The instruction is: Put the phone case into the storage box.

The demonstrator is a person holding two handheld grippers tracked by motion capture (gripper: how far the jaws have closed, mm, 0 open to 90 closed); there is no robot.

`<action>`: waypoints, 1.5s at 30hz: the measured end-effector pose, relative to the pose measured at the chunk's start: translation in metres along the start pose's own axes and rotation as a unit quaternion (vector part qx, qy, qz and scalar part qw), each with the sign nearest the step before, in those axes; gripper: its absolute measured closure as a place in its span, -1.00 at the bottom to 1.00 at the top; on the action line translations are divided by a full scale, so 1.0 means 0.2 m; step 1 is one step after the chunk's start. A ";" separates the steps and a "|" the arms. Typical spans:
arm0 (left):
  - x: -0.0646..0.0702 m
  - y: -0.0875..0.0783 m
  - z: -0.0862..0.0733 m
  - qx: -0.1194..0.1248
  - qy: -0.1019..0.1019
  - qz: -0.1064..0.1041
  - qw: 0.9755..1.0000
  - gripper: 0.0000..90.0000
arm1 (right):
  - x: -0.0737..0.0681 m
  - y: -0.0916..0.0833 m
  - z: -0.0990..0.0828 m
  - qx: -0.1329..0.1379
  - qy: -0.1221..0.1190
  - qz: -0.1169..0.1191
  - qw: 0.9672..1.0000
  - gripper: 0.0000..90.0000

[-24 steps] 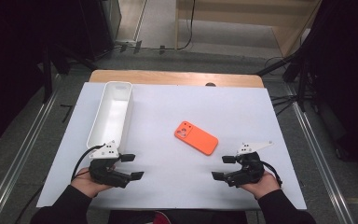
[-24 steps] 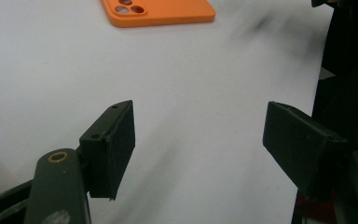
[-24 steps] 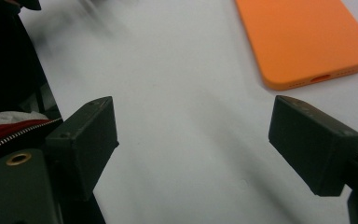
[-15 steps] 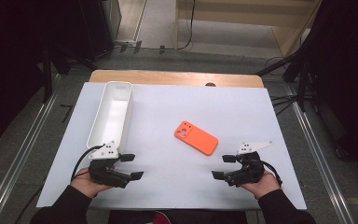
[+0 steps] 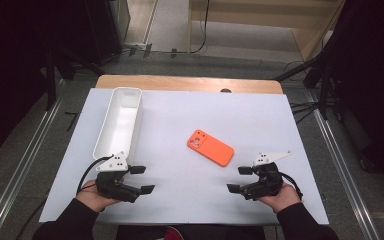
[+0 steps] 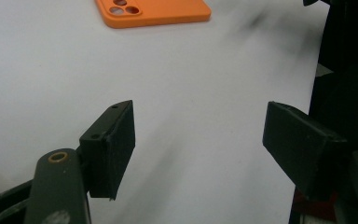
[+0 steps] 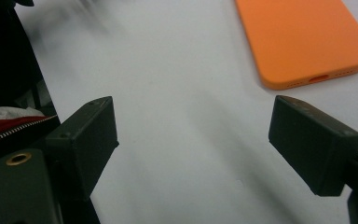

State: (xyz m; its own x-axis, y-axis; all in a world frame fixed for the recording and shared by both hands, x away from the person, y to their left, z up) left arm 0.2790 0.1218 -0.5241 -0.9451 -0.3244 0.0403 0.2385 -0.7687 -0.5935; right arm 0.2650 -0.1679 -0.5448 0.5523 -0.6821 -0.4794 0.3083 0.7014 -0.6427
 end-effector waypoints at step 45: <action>-0.01 0.00 0.00 0.003 -0.001 0.001 1.000 -0.43 | 0.04 -0.03 0.00 0.003 0.011 -0.008 1.000 -0.68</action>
Point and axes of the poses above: each handheld gripper's, and its own axes: y roughly forward along the jaws, z roughly out of its top, x roughly to its right, the point moved 10 cm from there along y, roughly forward along the jaws, and after that the axes turned 12 degrees about y, right-handed, at the moved point
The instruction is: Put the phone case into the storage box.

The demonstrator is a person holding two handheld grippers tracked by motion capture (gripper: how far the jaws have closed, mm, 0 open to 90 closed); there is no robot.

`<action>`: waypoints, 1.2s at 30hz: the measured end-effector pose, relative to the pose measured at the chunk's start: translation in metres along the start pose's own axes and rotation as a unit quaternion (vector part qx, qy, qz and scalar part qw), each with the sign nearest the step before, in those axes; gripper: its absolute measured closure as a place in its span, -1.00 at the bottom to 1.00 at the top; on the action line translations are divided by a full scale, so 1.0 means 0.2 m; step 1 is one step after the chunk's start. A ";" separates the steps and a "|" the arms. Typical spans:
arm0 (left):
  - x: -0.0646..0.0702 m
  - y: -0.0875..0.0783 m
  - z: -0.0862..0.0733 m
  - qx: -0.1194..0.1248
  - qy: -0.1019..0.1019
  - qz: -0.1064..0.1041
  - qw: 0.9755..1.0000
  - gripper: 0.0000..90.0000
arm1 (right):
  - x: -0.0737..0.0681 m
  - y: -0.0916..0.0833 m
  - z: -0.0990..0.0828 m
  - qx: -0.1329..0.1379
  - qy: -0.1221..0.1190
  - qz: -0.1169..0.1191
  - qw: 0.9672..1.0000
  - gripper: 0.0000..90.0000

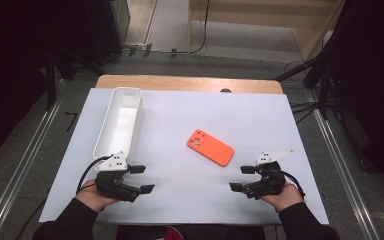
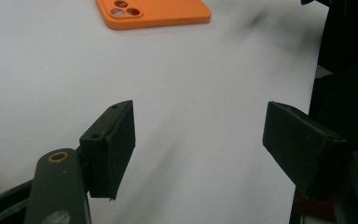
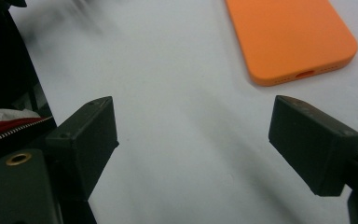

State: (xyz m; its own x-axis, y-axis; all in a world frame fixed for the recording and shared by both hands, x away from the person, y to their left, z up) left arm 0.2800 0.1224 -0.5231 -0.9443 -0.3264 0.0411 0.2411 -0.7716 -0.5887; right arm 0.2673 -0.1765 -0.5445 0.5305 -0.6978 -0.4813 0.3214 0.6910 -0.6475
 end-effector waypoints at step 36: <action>0.00 0.01 0.00 -0.002 0.001 -0.001 1.000 -0.43 | 0.12 -0.06 0.13 0.031 0.004 -0.025 0.999 -1.00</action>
Point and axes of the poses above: each handheld gripper's, and its own axes: y roughly forward along the jaws, z roughly out of its top, x roughly to its right, the point moved 10 cm from there along y, roughly forward along the jaws, and after that the axes turned 12 degrees about y, right-handed, at the moved point
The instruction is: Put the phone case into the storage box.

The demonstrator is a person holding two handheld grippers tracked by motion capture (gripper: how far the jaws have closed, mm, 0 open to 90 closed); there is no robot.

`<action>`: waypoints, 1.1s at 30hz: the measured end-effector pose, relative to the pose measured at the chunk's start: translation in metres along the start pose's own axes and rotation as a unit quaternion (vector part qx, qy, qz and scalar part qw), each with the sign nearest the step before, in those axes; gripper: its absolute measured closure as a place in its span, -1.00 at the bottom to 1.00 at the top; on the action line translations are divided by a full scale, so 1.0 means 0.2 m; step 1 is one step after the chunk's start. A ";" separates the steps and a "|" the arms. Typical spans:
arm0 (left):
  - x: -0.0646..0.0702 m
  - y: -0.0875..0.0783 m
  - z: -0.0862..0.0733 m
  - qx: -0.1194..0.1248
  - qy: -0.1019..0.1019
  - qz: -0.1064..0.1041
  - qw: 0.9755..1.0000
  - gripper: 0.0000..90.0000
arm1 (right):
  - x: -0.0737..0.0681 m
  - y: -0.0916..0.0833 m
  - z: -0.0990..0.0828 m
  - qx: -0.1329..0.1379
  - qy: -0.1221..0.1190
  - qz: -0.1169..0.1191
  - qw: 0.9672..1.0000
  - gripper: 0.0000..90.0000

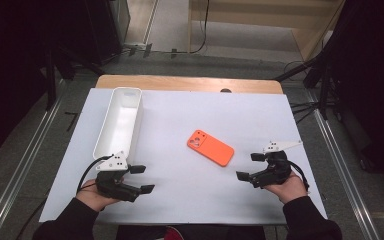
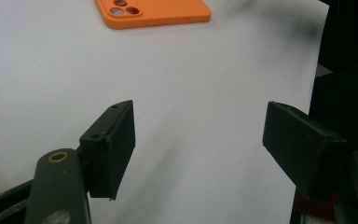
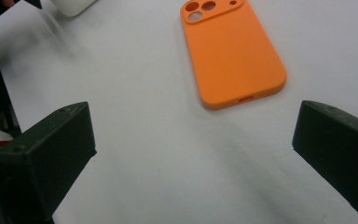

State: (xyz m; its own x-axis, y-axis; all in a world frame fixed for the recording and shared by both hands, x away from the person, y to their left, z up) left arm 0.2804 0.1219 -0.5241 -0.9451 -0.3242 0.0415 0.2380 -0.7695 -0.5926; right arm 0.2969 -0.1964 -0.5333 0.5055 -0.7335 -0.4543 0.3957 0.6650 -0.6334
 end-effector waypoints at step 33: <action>0.00 0.00 -0.01 -0.002 -0.001 -0.002 1.000 -0.43 | 0.07 0.11 0.18 -0.003 -0.016 -0.011 1.000 -1.00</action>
Point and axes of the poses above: each handheld gripper's, and its own axes: y roughly forward along the jaws, z roughly out of its top, x roughly to its right, the point moved 10 cm from there along y, roughly forward along the jaws, and after that the axes turned 12 degrees about y, right-handed, at the moved point
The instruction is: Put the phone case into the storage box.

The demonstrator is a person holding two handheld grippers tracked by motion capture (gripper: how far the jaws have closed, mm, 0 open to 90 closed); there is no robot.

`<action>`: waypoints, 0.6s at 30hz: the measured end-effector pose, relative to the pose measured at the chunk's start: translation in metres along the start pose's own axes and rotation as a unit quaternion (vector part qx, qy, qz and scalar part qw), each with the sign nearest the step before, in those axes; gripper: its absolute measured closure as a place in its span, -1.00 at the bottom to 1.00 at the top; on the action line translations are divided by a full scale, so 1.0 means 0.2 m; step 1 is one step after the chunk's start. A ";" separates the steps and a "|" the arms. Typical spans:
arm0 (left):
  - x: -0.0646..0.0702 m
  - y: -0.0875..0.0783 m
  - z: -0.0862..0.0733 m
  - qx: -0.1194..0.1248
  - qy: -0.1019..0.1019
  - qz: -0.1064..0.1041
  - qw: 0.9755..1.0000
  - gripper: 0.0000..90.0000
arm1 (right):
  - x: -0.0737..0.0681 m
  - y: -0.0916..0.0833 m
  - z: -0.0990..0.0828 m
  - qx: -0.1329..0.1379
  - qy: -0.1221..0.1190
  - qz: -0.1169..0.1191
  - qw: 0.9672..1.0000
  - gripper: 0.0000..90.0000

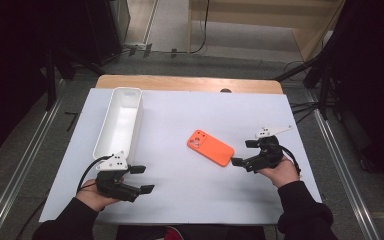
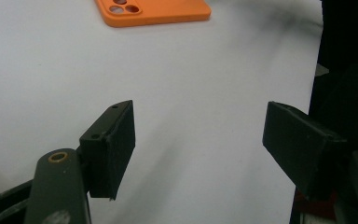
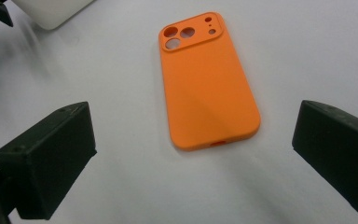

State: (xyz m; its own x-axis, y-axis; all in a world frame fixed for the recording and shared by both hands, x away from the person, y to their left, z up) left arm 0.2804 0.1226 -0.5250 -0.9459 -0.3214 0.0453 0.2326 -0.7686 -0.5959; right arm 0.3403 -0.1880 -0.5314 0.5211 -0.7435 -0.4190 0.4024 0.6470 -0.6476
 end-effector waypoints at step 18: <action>0.00 0.00 0.00 0.000 -0.002 -0.001 1.000 -0.43 | 0.00 0.09 0.12 -0.005 -0.021 0.007 1.000 -1.00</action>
State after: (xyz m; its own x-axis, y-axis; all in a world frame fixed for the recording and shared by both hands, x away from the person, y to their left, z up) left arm 0.2807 0.1229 -0.5252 -0.9455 -0.3216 0.0506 0.2300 -0.7697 -0.5955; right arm 0.3653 -0.1732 -0.5276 0.5575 -0.7270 -0.4008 0.3883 0.6551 -0.6481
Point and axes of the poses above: each handheld gripper's, and its own axes: y roughly forward along the jaws, z roughly out of its top, x roughly to its right, the point moved 10 cm from there along y, roughly forward along the jaws, and after that the axes turned 12 degrees about y, right-handed, at the moved point
